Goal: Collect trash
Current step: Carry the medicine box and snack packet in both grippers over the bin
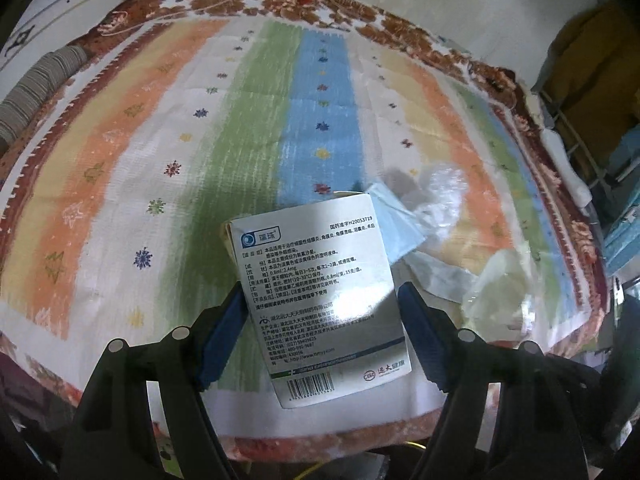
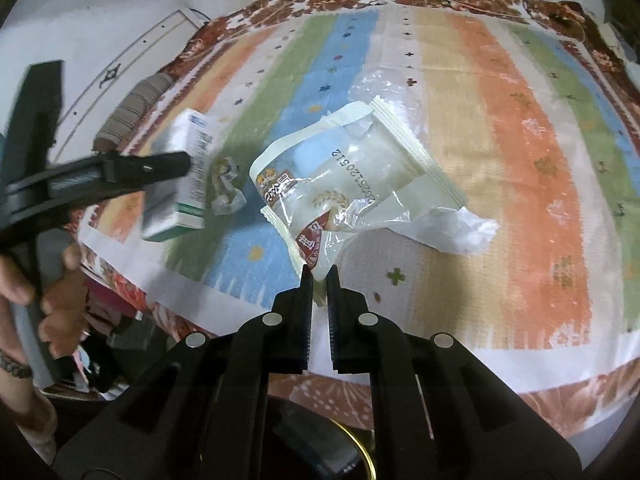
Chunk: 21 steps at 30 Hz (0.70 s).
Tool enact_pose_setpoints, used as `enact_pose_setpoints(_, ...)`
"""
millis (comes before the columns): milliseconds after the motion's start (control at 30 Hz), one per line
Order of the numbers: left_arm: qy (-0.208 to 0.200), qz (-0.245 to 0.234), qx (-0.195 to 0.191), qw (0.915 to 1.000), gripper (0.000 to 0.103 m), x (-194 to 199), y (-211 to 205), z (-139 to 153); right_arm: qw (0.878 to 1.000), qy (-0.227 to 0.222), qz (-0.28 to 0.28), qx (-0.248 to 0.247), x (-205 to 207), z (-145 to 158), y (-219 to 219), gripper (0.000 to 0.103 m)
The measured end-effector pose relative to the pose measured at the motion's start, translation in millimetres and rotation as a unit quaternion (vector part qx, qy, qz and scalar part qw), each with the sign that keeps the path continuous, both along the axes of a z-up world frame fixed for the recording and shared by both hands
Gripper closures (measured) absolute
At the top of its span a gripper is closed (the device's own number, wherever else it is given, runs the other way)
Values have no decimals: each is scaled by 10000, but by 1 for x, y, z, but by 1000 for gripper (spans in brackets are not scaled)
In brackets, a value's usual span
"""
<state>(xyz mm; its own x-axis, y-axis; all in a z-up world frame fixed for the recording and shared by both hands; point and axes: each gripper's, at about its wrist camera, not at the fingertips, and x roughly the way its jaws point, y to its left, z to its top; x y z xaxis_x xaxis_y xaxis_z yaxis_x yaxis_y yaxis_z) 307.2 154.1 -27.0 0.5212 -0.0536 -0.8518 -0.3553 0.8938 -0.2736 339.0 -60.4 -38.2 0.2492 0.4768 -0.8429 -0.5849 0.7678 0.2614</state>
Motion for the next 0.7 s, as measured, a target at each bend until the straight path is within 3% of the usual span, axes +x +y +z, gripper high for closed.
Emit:
enact_pose_setpoints(367,-511,-227,-179,9983,28,-48,-34,42,9988,-468,-135,61,-26,31,-35,97)
enact_pose_setpoints(700,-713,-236,-286,9968,28,-85,-52,50,9961,-872,112,94,-67,46,-46,97)
